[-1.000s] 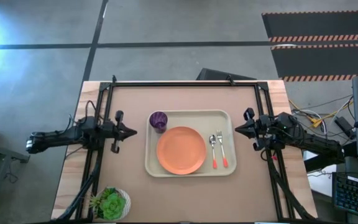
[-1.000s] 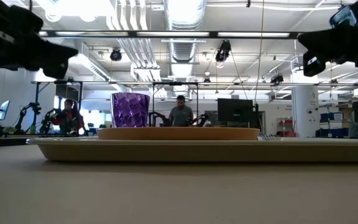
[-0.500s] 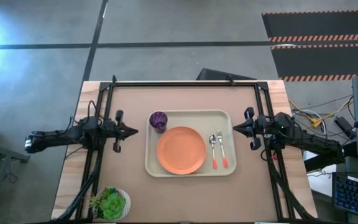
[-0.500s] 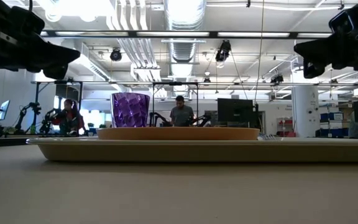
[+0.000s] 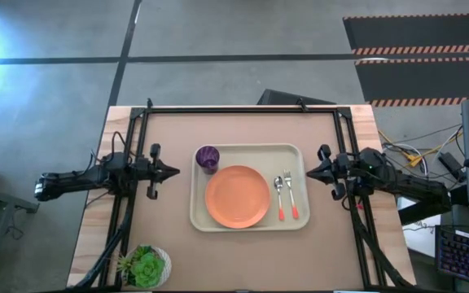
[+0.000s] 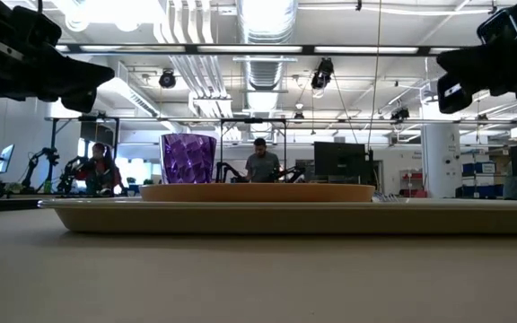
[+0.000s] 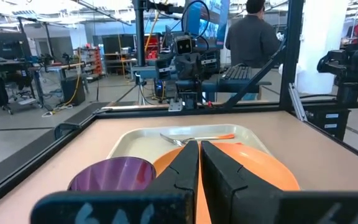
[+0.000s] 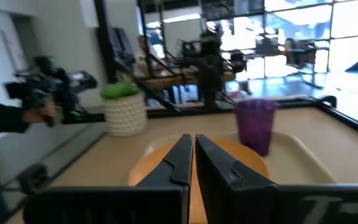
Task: Pick and place plate/cup/fork/spoon on tray
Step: Return to Home Position
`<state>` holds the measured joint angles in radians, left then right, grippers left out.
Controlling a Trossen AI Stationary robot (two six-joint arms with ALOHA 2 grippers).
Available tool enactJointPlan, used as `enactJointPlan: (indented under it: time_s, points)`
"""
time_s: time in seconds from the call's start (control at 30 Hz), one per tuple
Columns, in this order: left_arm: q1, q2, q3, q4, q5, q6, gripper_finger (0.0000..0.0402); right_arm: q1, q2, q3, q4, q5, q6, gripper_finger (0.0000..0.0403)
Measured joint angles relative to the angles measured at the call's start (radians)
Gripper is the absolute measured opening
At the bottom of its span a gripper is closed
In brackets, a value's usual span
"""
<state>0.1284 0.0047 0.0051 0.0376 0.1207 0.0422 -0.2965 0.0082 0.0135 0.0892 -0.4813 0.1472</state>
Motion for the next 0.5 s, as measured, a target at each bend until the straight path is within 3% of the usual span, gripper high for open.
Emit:
enactJointPlan:
  time_s: [0.2,0.5]
  points:
    - [0.0,0.001,0.0,0.0,0.001,0.0,0.0,0.119,0.001,0.0,0.024,0.065,0.054,0.0011]
    - [0.0,-0.005,-0.001,0.004,0.011,0.0,0.0,0.418,0.038,0.0,0.044,0.402,0.014,0.0011]
